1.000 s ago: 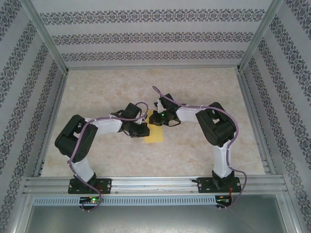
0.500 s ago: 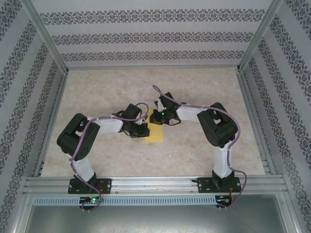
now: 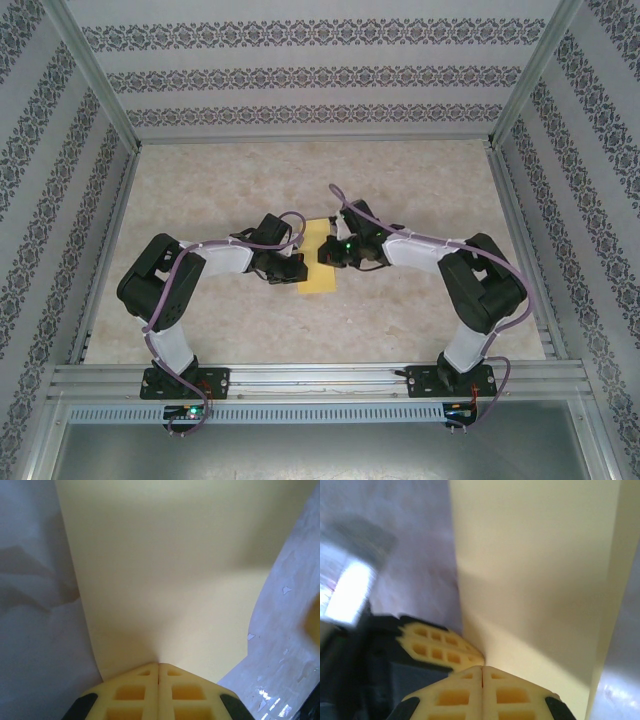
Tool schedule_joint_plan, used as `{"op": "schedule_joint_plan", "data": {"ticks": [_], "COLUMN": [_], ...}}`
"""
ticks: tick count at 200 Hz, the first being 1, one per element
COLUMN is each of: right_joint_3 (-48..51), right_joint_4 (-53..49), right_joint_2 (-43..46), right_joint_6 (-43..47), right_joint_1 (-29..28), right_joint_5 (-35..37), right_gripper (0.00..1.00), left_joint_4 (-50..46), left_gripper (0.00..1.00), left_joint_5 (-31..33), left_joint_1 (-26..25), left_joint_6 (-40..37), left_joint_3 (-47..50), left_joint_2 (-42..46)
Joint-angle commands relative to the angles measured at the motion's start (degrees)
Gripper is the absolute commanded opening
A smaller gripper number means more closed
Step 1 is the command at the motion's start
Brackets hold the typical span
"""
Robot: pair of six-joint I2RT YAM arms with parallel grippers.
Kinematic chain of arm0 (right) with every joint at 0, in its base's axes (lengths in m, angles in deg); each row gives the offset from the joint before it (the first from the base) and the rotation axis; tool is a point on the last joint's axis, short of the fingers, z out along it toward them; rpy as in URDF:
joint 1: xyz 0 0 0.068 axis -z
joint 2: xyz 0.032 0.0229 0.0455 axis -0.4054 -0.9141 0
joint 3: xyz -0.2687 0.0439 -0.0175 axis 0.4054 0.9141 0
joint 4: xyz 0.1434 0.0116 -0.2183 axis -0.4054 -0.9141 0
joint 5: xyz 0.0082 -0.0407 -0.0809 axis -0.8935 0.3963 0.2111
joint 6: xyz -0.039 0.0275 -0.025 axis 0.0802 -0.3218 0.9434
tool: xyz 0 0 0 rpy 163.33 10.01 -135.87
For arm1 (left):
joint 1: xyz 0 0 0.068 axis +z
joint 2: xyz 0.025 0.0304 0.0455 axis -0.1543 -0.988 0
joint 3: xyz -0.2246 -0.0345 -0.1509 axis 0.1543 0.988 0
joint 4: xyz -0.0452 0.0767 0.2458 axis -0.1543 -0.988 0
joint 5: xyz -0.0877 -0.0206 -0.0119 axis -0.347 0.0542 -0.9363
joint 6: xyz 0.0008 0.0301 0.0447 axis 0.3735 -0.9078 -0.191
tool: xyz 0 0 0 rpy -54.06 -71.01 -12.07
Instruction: Fold a paper plane with a square sheet of paper (fold left side to right side)
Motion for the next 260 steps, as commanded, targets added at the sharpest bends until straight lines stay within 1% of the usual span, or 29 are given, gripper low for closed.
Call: {"op": "schedule_joint_plan", "data": {"ticks": [1,42,112,152,185,260], "right_joint_3": [1.4,2.1,3.1,3.2,2.8,2.7], "right_joint_4": [1.7,1.3,-3.9,-5.0,-5.7,-6.7], "right_joint_2": [-1.5,-4.1,-7.1,-7.6,-8.0,-8.5], "right_joint_6": [-2.0,-1.9,1.2,2.4,3.0,3.7], "right_joint_1": [-1.8,-2.1,-1.9,-2.0,-2.0,-2.0], "right_joint_5": [-1.6,0.2,4.0,5.5,6.1,6.8], "right_gripper": [0.00,0.00,0.00,0.00,0.00,0.00], "left_joint_4": [-2.6,-1.4,1.0,2.3,2.6,2.2], "left_gripper": [0.05,0.05,0.06,0.06,0.06,0.05], "left_joint_5": [1.9,0.5,-2.6,-3.7,-5.3,-3.6], "left_joint_1": [0.5,0.5,1.0,2.4,2.6,4.4], "left_joint_6": [0.5,1.2,3.1,3.3,3.2,1.5], "left_joint_3": [1.4,1.0,-1.3,-2.8,-4.9,-7.0], "left_joint_2": [-0.7,-0.7,0.9,-0.2,-1.8,-5.4]}}
